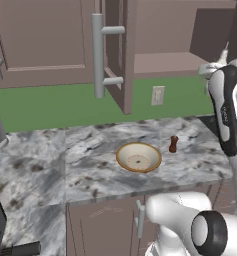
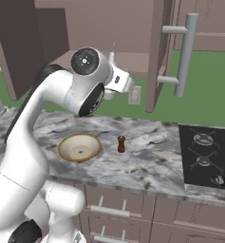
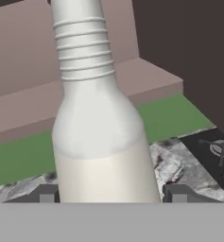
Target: Retrieve the bottle and the shaker from the cabinet and place them next to the mixing bowl on the counter. Then add garlic from the fridge to the mixing bowl.
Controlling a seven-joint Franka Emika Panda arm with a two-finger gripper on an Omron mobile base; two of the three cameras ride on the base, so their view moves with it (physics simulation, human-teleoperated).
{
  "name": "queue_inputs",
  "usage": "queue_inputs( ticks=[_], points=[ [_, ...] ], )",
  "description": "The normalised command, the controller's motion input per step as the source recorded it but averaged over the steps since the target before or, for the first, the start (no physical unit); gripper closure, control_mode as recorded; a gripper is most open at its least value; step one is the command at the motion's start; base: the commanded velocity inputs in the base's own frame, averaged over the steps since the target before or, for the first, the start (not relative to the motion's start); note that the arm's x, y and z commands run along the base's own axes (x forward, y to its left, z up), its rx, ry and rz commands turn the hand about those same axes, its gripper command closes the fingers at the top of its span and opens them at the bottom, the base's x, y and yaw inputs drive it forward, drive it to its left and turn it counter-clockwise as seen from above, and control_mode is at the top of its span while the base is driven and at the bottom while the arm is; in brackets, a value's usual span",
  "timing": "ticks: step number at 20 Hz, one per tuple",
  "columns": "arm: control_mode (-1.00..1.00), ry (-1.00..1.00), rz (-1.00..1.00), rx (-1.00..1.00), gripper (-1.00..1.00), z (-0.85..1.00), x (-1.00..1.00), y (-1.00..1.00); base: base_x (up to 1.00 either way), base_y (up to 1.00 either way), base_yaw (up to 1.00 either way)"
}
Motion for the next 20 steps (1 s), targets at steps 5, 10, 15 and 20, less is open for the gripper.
queue_inputs(
  ticks=[5,10,15,20],
  points=[
    [-1.0,0.0,0.04,0.0,1.0,-0.6,-0.84,0.31,0.0,0.0,0.0],
    [-1.0,0.0,0.07,0.0,1.0,-0.53,-0.6,0.24,0.0,0.0,0.0],
    [-1.0,0.0,0.11,0.0,1.0,-0.23,-0.29,0.08,0.0,0.0,0.0],
    [-1.0,0.0,0.18,0.0,1.0,-0.12,0.04,-0.03,0.0,0.0,0.0]
  ],
)
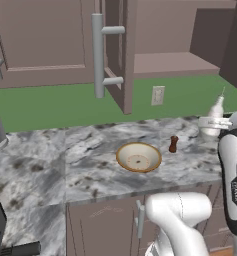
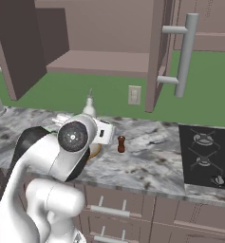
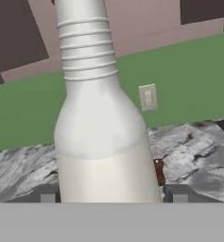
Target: Retrieve the bottle and the shaker from the cabinet and place them next to the mixing bowl on the counter. Then add garlic from the fridge to the mixing bowl.
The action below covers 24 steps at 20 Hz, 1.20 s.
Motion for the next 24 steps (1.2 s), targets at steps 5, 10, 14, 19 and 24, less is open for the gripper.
queue_inputs(
  ticks=[5,10,14,19,24],
  points=[
    [-1.0,0.0,0.32,0.0,1.0,-0.01,0.03,0.0,0.0,0.0,0.0],
    [-1.0,0.0,0.45,0.0,1.0,0.0,0.0,0.0,0.0,0.0,0.0],
    [-1.0,0.0,0.48,0.0,1.0,-0.02,0.0,0.0,0.0,0.0,0.0],
    [-1.0,-0.03,0.34,0.0,1.0,-0.32,-0.09,0.0,0.0,0.0,0.0],
    [-1.0,0.0,0.07,0.01,1.0,-0.68,0.0,0.0,0.0,0.0,0.0]
  ],
)
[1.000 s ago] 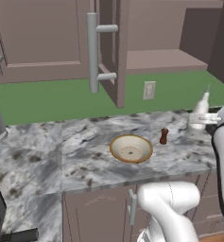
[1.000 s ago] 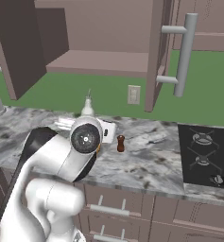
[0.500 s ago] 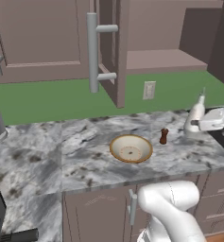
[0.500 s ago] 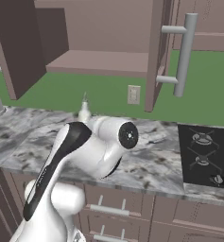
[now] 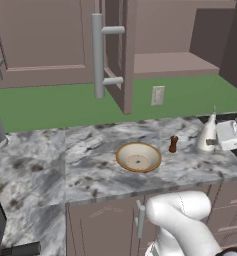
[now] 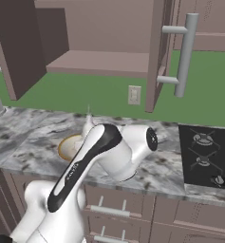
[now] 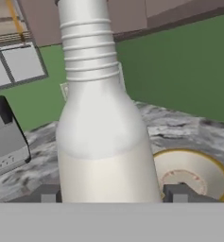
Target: Retrieve the bottle and the shaker from the cabinet and place them next to the mixing bowl on the counter. Then add garlic from the fridge to the mixing bowl.
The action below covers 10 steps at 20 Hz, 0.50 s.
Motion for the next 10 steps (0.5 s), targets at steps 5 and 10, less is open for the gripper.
queue_inputs(
  ticks=[5,10],
  points=[
    [-1.0,0.0,0.0,0.08,1.0,-0.52,0.0,0.0,0.0,0.0,0.0],
    [-1.0,0.0,-0.02,0.07,1.0,-0.48,0.02,0.0,0.0,0.0,0.0]
  ],
)
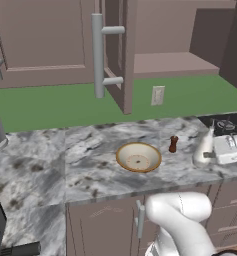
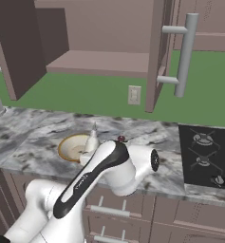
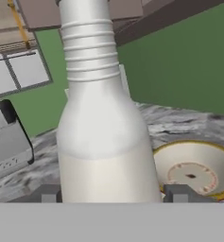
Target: Retrieve the bottle and the shaker from the cabinet and place them next to the mixing bowl on the counter. Then add garlic from the fridge to the mixing bowl.
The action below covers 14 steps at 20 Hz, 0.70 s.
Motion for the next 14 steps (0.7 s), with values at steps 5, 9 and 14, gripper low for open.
queue_inputs(
  ticks=[5,9,14],
  points=[
    [-1.0,-0.04,-0.08,0.0,1.0,-0.19,0.02,0.0,0.0,0.0,0.0],
    [-1.0,-0.11,-0.03,-0.01,1.0,0.0,0.0,0.02,0.0,0.0,0.0],
    [-1.0,-0.07,-0.01,-0.03,1.0,0.0,0.04,0.0,0.0,0.0,0.0]
  ],
)
